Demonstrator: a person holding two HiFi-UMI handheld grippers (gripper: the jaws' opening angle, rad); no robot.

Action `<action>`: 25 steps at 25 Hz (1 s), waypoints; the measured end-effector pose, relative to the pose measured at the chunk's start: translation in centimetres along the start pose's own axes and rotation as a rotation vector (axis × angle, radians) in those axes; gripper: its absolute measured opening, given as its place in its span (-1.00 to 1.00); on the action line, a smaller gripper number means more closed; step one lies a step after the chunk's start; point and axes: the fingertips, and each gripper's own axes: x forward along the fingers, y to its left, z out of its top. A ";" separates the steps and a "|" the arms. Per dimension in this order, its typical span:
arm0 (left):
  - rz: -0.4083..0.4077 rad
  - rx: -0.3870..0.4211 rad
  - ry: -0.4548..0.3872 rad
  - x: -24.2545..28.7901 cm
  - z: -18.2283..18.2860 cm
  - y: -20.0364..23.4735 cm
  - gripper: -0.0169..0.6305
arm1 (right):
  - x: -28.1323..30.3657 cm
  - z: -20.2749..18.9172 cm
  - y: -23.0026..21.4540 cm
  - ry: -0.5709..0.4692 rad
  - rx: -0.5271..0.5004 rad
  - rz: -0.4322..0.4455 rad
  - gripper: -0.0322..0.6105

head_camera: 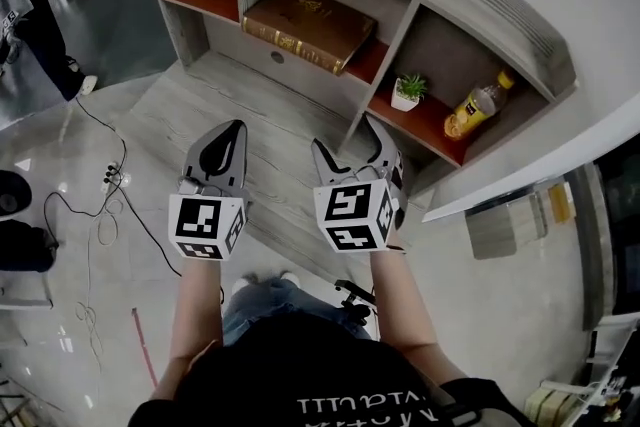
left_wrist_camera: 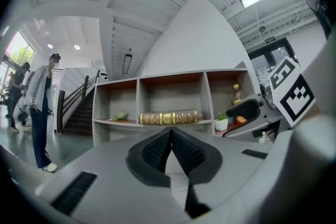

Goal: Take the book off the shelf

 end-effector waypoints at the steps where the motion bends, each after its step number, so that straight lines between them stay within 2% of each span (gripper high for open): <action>1: -0.007 -0.002 0.000 0.2 -0.1 -0.1 -0.91 | 0.1 -0.2 -0.2 0.005 0.004 -0.008 0.26; 8: -0.035 -0.030 -0.017 2.5 -0.7 1.0 -0.91 | 1.0 -0.3 -1.1 0.024 0.003 -0.057 0.26; 14: -0.081 -0.040 -0.036 4.9 -0.2 3.6 -0.91 | 2.7 0.4 -2.0 0.049 0.048 -0.125 0.26; 21: -0.194 -0.033 -0.043 8.0 -0.2 5.9 -0.91 | 4.8 1.6 -2.3 0.078 0.113 -0.215 0.26; 25: -0.243 -0.050 -0.055 9.7 0.1 7.6 -0.91 | 5.8 2.7 -1.9 0.102 0.112 -0.255 0.26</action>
